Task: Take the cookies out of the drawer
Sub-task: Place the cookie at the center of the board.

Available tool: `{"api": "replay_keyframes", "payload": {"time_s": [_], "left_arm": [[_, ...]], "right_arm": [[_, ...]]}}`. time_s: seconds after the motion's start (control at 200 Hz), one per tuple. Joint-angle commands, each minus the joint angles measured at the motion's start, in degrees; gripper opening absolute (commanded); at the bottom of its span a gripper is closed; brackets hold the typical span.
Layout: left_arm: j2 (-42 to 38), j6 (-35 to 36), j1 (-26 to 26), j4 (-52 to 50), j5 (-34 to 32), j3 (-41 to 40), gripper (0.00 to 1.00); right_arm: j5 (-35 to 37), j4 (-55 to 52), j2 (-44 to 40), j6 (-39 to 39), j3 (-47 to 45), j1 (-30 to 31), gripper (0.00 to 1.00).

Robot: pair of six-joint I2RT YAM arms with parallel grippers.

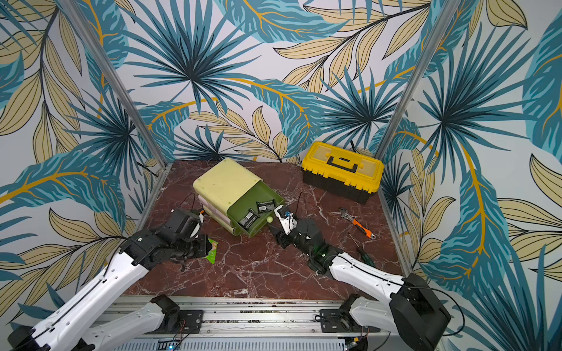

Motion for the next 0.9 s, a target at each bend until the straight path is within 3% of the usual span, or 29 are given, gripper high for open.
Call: {"api": "replay_keyframes", "payload": {"time_s": [0.0,0.305,0.596,0.676,0.796,0.846,0.896], "left_arm": [[-1.91,-4.21,0.64,10.86,1.20,-6.97,0.07],[4.10,-4.93,3.65,28.48,5.42,-19.43,0.07],[8.92,-4.32,5.01,31.40,4.17,-23.06,0.08],[8.70,-4.54,5.05,30.27,3.33,-22.85,0.19],[7.82,-4.32,5.05,28.59,1.76,-22.93,0.22],[7.71,-4.04,5.14,27.67,1.19,-22.77,0.32],[7.46,-3.72,5.23,26.77,0.77,-22.39,0.35]], "right_arm": [[0.01,-0.58,-0.06,0.59,-0.77,0.21,0.66],[0.50,-2.78,-2.28,0.49,-0.96,0.22,0.65],[1.09,-3.97,-3.98,0.09,-1.40,0.25,0.65],[1.30,-4.06,-4.24,0.14,-1.44,0.24,0.65],[1.38,-4.14,-4.29,0.11,-1.54,0.27,0.65],[1.46,-4.18,-4.40,0.10,-1.49,0.19,0.65],[1.63,-4.39,-4.59,-0.14,-1.41,0.21,0.65]]}}
